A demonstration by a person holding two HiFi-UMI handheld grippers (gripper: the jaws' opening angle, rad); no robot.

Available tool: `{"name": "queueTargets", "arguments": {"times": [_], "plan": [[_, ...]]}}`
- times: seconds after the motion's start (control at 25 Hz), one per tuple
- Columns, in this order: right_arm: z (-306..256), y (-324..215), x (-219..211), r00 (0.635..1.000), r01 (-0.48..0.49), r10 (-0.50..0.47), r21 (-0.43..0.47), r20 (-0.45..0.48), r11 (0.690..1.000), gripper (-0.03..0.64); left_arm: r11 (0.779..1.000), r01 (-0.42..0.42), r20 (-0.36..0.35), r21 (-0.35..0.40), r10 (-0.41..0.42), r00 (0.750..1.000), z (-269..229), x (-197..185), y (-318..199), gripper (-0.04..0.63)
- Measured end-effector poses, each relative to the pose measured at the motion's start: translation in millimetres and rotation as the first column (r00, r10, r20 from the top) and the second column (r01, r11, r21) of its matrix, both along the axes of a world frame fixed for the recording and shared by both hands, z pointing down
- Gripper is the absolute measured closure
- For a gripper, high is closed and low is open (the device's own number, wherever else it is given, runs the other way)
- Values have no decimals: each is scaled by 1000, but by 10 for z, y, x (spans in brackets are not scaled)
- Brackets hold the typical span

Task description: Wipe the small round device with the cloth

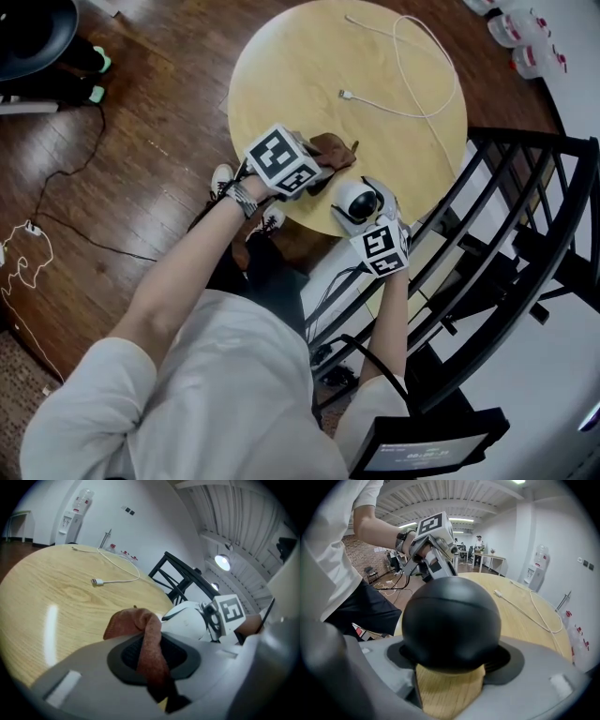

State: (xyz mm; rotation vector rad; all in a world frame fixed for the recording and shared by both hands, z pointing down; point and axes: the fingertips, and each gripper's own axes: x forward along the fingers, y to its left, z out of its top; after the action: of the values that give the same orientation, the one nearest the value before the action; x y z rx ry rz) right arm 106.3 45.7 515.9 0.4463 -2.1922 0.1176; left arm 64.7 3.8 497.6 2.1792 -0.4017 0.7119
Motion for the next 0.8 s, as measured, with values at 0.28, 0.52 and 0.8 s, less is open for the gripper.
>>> {"name": "queueTargets", "arguments": {"times": [0.28, 0.52, 0.8], "plan": [[1, 29, -29, 1000, -18, 18, 9, 14, 1000, 245, 987, -158, 55, 27, 156, 986, 98, 173, 90, 528], [5, 41, -19, 1000, -16, 16, 5, -4, 1000, 245, 929, -365, 74, 67, 360, 930, 138, 363, 210, 531], [-4, 22, -11, 1000, -27, 27, 3, -13, 1000, 245, 941, -338, -44, 24, 339, 940, -1, 377, 211, 532]]}}
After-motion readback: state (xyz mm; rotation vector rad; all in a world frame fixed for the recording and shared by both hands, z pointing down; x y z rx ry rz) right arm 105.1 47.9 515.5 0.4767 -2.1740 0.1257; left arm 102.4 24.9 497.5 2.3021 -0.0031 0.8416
